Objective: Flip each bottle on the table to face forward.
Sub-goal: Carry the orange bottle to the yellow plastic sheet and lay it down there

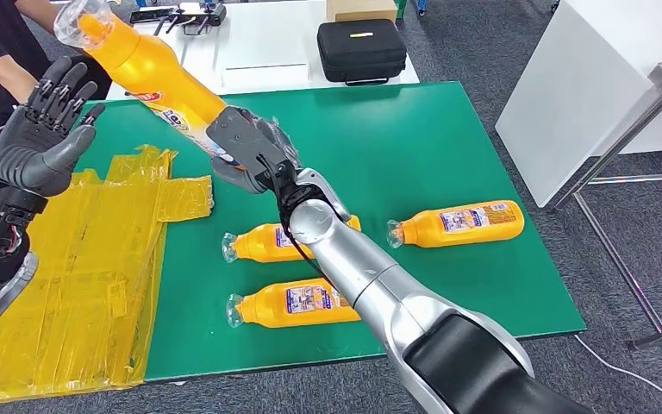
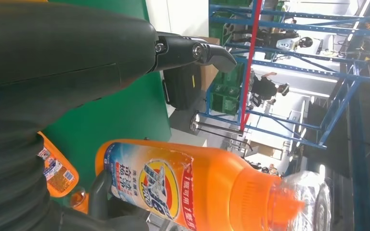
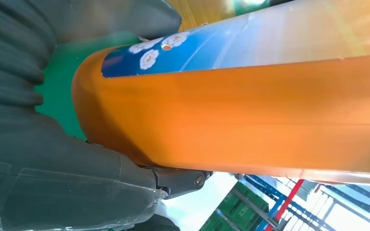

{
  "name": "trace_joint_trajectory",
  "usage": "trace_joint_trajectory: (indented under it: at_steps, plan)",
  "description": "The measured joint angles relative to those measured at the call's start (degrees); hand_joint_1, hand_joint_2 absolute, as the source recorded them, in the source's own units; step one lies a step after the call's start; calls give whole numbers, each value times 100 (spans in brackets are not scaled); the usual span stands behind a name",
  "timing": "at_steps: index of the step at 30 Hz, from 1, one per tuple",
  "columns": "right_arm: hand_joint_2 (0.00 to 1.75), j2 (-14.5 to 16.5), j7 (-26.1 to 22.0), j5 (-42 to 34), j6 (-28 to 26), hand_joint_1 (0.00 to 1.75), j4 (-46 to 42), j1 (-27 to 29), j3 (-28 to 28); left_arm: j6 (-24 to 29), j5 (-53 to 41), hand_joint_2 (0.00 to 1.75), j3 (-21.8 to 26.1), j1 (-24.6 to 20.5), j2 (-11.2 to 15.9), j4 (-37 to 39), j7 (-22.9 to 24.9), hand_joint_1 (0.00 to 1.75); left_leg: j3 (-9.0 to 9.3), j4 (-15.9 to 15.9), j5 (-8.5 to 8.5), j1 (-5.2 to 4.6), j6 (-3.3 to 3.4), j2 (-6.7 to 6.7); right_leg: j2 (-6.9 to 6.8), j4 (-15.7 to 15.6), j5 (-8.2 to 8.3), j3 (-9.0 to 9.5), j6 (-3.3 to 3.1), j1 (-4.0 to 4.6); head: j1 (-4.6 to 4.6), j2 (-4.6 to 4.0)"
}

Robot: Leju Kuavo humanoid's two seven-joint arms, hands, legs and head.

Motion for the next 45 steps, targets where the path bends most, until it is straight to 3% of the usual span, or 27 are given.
trace_joint_trajectory:
  at_steps: [11,17,26,31,36,45]
  plan:
    - [175,60,45,97,-22,175,145,-168,-6,188,304,175,-197,-1,-14,-7,-219,0,-1,0,0,0,0,0,0,1,0,1,0,0,1,0]
    - [175,111,340,-684,-262,175,304,-494,393,439,581,175,-345,-16,61,-120,-406,0,-2,-1,0,1,0,0,0,2,0,0,0,0,-1,0]
    - [175,119,804,-2589,-1010,175,245,-767,2106,887,815,175,-610,-214,68,-270,-549,0,-4,-1,0,0,0,3,3,2,0,-1,0,0,0,0]
    - [175,119,886,-2720,-1098,175,206,-805,2308,890,844,175,-632,-213,68,-278,-587,0,-4,-1,0,0,0,3,3,2,0,-1,0,0,1,0]
    - [175,119,1459,-3480,-1615,175,-172,-1064,4165,1226,537,175,-633,262,66,-813,-1121,0,-6,-2,-1,1,-1,0,2,1,-2,-3,-1,0,0,0]
    - [175,119,1793,-3589,-1636,175,-661,-1160,4939,1628,179,175,-349,594,75,-1285,-901,0,-6,-2,-1,1,-1,2,3,1,-2,-3,-2,0,-1,0]
